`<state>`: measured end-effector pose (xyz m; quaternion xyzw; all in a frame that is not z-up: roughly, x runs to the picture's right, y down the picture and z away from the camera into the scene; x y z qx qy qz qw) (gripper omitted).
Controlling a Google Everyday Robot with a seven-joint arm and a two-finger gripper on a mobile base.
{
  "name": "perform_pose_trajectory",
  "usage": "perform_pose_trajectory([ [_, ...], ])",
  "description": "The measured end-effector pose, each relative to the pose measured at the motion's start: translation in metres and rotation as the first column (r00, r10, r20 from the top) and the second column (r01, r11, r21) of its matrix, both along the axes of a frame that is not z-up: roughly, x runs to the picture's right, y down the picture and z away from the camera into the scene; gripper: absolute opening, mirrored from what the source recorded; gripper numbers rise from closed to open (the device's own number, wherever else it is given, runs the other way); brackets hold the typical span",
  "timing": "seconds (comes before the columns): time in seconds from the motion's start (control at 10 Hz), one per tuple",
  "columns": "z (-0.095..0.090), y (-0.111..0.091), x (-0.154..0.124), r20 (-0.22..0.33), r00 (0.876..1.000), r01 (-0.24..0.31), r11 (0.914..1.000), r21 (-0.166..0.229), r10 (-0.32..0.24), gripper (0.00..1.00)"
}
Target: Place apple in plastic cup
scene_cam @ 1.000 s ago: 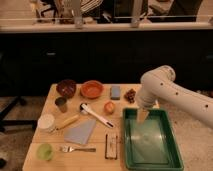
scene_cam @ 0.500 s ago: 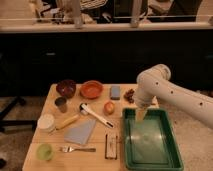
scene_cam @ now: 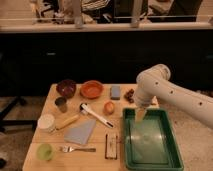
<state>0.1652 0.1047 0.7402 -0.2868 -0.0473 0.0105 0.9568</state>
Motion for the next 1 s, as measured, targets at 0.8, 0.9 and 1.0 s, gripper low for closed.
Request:
perform_pose_trajectory([
  [0.8,0.023,-0.008,-0.014,0.165,0.978,-0.118,0.9909,-0.066,0.127,0.8],
  [0.9,0.027,-0.009,-0.018,0.177,0.974,-0.133,0.9885,-0.072,0.144,0.8],
  [1.0,0.031,-0.009,-0.022,0.184,0.97,-0.147,0.9861,-0.077,0.159,0.8],
])
